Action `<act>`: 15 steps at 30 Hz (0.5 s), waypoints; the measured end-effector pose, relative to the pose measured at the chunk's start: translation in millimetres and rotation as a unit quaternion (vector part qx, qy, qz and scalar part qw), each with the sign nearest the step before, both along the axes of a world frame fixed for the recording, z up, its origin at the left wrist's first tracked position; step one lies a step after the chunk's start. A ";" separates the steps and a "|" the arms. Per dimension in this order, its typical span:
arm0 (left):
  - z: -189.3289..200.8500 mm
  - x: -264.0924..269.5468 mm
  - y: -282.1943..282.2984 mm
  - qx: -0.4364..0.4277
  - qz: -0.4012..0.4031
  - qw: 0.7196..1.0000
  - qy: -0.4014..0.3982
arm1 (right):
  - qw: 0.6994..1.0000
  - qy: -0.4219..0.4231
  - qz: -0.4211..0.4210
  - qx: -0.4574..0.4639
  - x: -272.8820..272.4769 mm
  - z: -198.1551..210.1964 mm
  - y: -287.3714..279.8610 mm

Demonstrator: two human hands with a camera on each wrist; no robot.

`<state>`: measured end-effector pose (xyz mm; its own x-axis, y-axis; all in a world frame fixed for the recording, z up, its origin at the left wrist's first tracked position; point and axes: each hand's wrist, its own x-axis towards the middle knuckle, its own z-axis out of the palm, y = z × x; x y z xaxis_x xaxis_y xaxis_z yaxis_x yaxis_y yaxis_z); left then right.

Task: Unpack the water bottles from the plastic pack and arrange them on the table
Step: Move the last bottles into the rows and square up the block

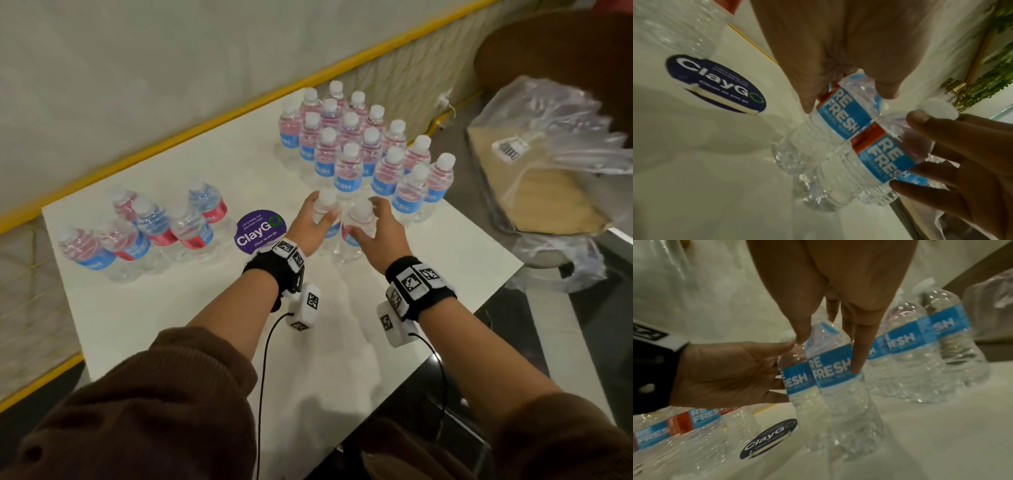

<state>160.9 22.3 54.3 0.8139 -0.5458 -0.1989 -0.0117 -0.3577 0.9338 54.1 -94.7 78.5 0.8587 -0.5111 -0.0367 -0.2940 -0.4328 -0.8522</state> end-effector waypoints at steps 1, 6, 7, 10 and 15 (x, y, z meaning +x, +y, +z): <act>-9.6 2.6 -2.7 -0.006 0.015 1.000 -0.001 | 1.000 0.004 0.006 0.024 -3.1 -7.4 -2.6; -52.1 -5.9 0.8 0.012 0.097 0.995 0.033 | 0.994 0.074 0.014 0.076 -8.0 -49.5 -9.0; -59.0 -6.2 0.6 0.027 0.109 0.993 0.025 | 0.993 0.078 0.011 0.082 -6.1 -55.5 -10.5; -64.0 -1.6 -3.0 0.048 0.123 0.991 -0.005 | 0.992 0.091 -0.008 0.085 -0.6 -67.2 -15.1; -63.8 13.1 -23.1 0.063 0.059 0.996 -0.014 | 0.988 0.065 -0.089 0.113 1.4 -79.5 -21.0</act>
<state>173.9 -0.8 -9.4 0.8768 -0.4187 -0.2364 0.0120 -0.4723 0.8813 55.5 -115.7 -1.0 0.7372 -0.6192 -0.2704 -0.4609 -0.1682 -0.8713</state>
